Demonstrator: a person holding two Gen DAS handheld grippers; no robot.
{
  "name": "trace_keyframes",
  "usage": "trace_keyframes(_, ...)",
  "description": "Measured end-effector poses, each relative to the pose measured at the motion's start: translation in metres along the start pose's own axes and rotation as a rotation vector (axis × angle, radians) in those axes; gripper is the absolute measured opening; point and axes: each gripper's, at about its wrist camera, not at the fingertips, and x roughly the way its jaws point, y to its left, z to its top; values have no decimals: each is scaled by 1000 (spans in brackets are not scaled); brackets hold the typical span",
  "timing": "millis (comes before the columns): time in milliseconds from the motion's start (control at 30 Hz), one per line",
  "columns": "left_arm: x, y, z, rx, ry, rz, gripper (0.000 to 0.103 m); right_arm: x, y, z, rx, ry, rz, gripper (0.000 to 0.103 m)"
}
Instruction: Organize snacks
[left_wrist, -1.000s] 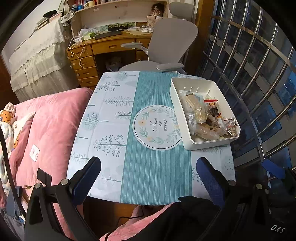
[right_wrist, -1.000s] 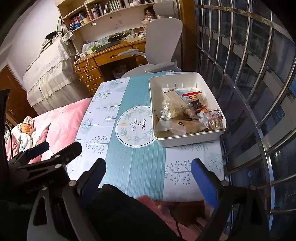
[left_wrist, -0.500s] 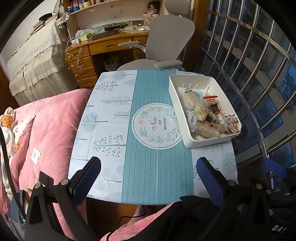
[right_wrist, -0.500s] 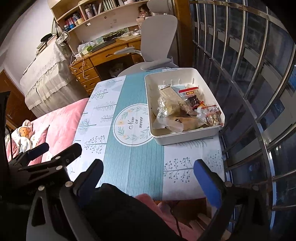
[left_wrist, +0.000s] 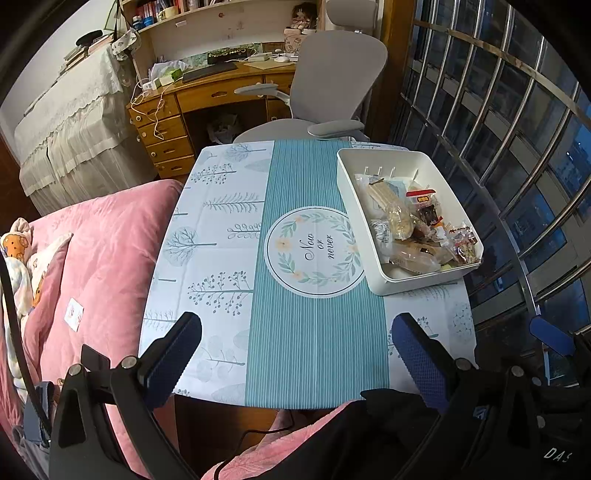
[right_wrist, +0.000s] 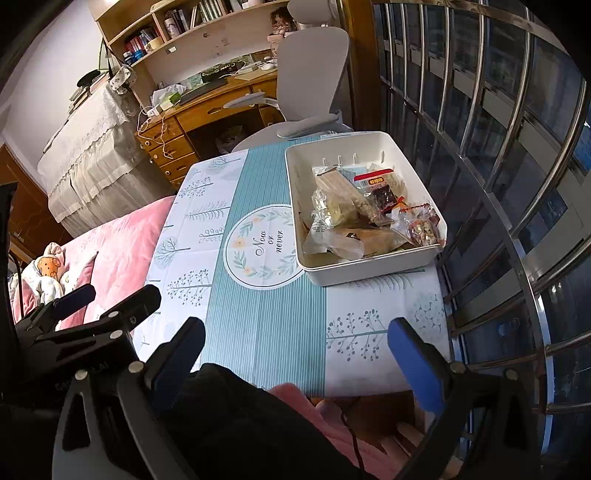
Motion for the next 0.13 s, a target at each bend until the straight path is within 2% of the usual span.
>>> trace_keyframes(133,0,-1,0,-1,0,1,102,0,0,0,1,3,0,100)
